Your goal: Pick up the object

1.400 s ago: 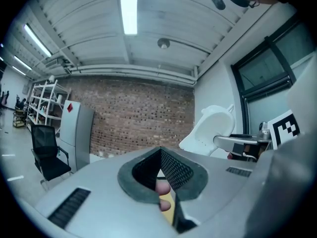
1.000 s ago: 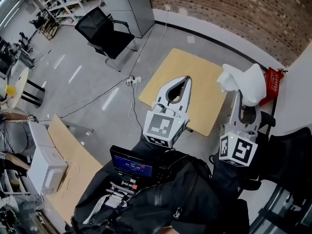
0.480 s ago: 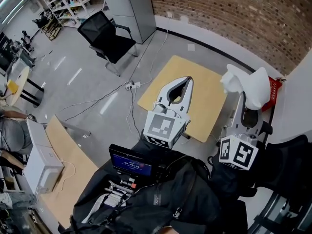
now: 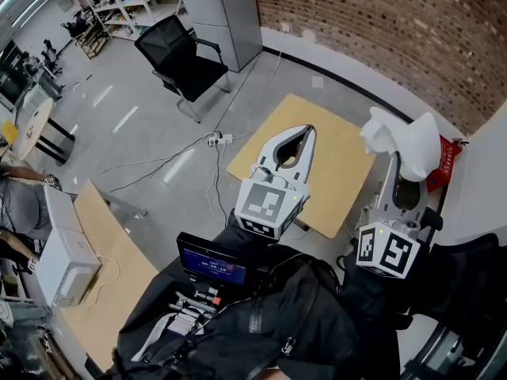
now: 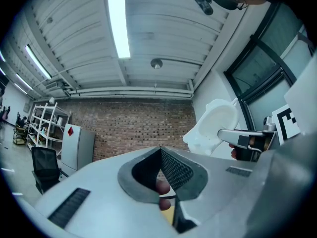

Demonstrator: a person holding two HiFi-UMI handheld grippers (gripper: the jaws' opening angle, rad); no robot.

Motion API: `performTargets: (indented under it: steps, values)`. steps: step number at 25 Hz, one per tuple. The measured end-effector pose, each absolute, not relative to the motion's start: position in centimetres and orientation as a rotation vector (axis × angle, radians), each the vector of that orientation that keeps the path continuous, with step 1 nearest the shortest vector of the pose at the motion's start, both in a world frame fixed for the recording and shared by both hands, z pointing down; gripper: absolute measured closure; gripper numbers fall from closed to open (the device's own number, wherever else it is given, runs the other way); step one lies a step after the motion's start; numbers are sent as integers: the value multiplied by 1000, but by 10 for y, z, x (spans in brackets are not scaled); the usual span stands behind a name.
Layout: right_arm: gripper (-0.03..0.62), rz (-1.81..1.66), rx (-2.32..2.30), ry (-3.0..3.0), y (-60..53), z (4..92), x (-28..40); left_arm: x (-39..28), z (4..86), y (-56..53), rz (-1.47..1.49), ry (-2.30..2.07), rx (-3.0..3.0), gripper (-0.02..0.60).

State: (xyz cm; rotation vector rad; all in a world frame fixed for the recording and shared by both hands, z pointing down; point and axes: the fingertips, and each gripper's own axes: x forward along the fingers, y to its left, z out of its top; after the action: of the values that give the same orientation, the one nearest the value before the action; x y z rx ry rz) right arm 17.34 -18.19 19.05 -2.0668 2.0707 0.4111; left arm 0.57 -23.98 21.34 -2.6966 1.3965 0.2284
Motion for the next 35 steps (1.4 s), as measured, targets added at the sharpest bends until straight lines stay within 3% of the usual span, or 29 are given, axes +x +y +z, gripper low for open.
performTargets:
  steps: [35]
  values:
    - [470, 406, -2062, 2111, -201, 204, 167, -4, 227, -257, 184, 1451, -2674, 586]
